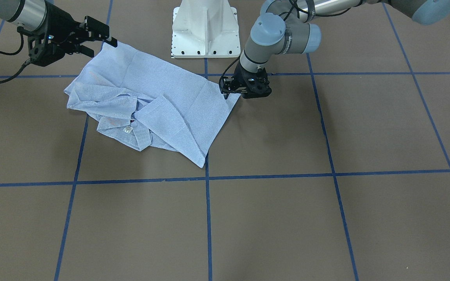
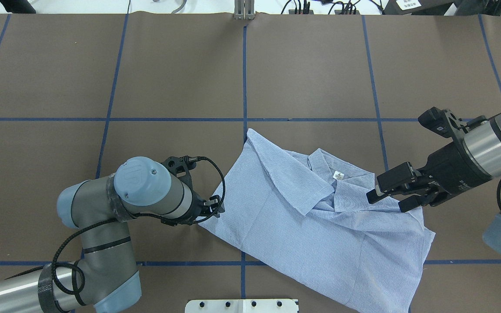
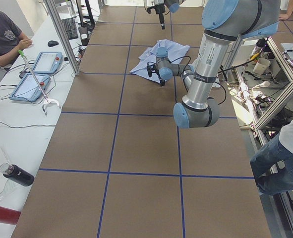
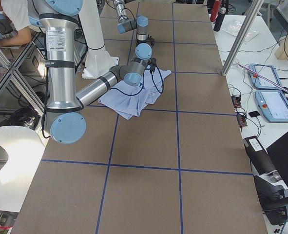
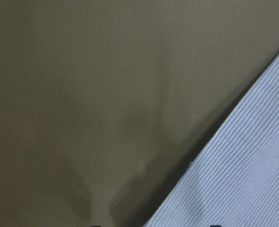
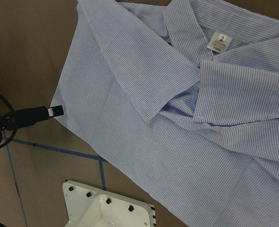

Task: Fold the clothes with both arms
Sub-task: 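Open and withdraw the right gripper while the left gripper reaches the shirt edge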

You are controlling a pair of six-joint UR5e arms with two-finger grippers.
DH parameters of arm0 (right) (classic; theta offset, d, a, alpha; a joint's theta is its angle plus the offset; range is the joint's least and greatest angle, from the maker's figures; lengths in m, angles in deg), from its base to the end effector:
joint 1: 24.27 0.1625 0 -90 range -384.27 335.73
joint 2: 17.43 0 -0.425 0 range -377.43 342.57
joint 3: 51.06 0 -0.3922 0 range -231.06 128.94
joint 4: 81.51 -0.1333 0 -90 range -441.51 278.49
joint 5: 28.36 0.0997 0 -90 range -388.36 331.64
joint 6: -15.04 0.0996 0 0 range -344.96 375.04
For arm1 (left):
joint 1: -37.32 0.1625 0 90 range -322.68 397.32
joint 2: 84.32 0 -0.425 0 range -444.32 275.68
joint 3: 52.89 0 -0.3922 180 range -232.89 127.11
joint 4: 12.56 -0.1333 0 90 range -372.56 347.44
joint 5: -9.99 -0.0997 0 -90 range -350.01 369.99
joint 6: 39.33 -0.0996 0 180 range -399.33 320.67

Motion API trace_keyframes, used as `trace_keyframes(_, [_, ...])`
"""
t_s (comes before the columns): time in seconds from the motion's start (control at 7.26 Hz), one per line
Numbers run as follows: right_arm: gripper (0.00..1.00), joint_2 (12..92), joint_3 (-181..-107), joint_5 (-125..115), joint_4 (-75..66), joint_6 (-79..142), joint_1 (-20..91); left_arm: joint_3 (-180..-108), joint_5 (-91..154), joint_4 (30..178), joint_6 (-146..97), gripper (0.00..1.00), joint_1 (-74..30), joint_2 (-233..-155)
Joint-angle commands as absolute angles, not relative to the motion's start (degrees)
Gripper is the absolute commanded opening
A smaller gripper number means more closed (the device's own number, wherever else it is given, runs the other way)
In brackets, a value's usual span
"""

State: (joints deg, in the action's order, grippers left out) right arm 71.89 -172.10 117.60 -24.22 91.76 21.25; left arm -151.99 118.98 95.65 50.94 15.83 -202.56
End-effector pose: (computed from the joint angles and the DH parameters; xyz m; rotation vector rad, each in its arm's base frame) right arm -0.2665 -0.3438 0.3154 -0.2472 -1.3039 -0.0707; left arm 0.5650 -0.3309 0.2701 -0.1230 1.0005 -0.1865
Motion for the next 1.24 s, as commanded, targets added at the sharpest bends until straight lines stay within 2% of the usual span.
trace_keyframes(0.0, [1.0, 72.0, -172.0, 117.9, -23.9, 91.8, 21.3, -151.9, 118.9, 95.5, 51.0, 0.58, 16.8, -203.1])
trace_keyframes(0.14, [1.0, 72.0, -172.1, 117.9, -23.9, 91.9, 21.7, -151.9, 119.0, 95.5, 51.0, 0.43, 16.8, -203.1])
trace_keyframes(0.28, [1.0, 72.0, -172.1, 118.0, -23.9, 91.9, 22.3, -152.3, 118.9, 95.1, 50.9, 0.03, 16.8, -203.1])
trace_keyframes(0.41, [1.0, 72.0, -172.1, 118.0, -23.8, 91.9, 22.7, -153.2, 118.9, 95.0, 50.9, 0.0, 16.8, -203.2])
trace_keyframes(0.83, [1.0, 72.0, -172.3, 118.1, -23.9, 91.8, 24.5, -155.9, 119.0, 89.4, 50.9, 0.0, 13.1, -204.8])
trace_keyframes(0.96, [1.0, 72.0, -172.2, 118.0, -23.9, 91.9, 24.7, -154.9, 118.9, 89.4, 50.2, 0.0, 10.1, -206.1])
trace_keyframes(1.1, [1.0, 72.0, -172.2, 118.0, -23.9, 91.8, 25.1, -150.6, 118.7, 89.4, 48.9, 0.0, 7.3, -209.5])
